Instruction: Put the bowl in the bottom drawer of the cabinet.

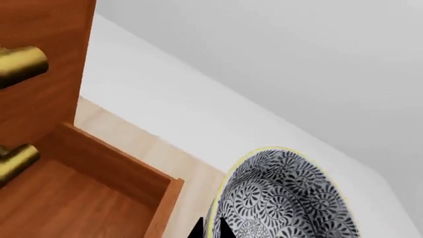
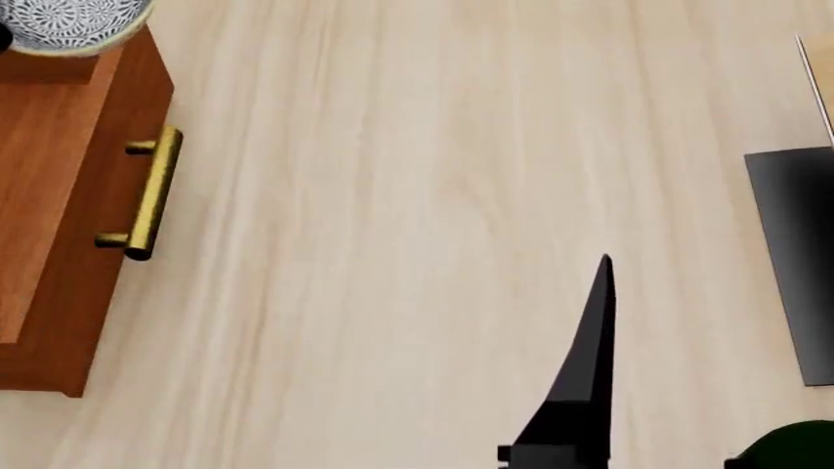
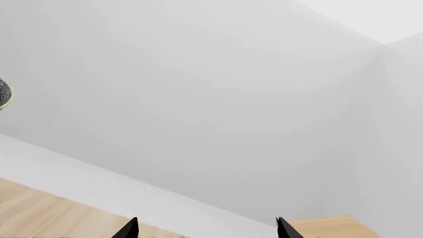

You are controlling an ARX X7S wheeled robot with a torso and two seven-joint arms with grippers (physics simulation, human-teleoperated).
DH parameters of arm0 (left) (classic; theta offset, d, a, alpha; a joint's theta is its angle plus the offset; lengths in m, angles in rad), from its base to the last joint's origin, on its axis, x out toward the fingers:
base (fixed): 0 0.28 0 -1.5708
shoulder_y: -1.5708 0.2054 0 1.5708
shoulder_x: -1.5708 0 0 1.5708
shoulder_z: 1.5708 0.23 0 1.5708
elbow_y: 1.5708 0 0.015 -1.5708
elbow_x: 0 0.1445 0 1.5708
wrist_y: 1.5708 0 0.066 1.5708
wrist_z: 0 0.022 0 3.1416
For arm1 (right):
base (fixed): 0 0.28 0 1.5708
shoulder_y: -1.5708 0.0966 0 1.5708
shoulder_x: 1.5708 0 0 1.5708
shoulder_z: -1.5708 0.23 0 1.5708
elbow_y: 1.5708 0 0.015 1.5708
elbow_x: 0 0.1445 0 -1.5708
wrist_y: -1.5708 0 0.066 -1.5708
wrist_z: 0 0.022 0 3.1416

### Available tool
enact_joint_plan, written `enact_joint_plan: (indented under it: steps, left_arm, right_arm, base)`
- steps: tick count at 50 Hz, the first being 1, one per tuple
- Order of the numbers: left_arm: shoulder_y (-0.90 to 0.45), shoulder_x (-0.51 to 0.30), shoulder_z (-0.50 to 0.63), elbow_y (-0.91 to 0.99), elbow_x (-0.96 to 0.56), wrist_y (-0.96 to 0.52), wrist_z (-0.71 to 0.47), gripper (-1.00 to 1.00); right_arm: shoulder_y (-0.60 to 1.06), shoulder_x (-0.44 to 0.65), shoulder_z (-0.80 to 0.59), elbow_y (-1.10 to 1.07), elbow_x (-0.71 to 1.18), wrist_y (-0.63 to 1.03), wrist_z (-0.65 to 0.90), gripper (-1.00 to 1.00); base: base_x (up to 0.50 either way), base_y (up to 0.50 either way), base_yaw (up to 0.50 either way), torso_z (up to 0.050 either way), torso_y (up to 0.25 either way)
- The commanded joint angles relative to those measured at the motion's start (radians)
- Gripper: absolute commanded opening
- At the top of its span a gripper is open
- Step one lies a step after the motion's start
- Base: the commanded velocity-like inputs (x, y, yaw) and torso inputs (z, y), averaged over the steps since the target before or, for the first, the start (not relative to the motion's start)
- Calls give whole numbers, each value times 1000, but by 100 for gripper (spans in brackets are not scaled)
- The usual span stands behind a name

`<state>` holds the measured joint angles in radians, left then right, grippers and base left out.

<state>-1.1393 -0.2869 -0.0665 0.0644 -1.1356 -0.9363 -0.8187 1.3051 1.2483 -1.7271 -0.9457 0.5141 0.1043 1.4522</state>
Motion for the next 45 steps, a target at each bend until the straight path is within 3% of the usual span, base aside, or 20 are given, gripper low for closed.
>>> enact_joint_plan:
  steps: [1, 45]
  left_arm:
    - [5, 7, -30, -81, 42, 78, 10, -100]
    - [125, -16, -86, -254, 185, 297, 50, -100]
  right_arm:
    - [-6, 10, 3, -21, -2, 12, 1, 100]
    - [0, 36, 28, -42, 30, 30, -43, 100]
  base:
    - [0, 0, 0, 0, 0]
    - [0, 0, 0, 0, 0]
